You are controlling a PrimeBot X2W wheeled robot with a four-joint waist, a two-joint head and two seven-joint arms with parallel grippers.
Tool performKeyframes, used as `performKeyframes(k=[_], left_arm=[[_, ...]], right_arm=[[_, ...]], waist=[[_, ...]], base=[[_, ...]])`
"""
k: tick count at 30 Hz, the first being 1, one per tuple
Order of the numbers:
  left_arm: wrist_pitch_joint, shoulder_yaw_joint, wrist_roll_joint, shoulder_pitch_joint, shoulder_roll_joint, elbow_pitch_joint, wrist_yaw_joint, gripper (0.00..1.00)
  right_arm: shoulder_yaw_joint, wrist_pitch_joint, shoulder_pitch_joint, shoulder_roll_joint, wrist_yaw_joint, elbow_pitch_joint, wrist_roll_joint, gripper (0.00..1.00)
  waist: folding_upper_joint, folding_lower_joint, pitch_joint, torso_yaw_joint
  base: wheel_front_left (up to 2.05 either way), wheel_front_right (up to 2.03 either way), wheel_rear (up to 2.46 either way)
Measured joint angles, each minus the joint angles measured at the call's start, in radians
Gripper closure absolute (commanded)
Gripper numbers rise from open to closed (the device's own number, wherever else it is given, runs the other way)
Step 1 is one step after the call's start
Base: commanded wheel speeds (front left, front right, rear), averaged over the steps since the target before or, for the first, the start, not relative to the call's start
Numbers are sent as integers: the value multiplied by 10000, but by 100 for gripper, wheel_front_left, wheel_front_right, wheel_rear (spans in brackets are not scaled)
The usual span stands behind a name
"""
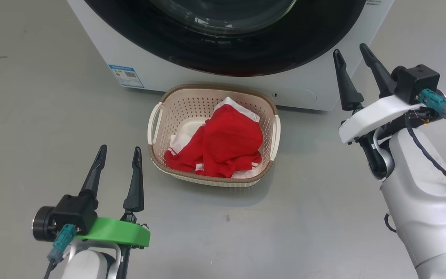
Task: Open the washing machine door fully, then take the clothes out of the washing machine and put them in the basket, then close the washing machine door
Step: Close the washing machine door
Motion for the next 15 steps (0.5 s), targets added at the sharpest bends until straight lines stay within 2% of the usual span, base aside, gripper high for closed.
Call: performKeyframes(k=[15], left_arm=[[10,-111,0,895,280,642,-173,0]], right_arm=[[-596,2,3009,349,0,-961,290,0]], waist=[[0,0,-1368,-977]], base=[[0,0,0]])
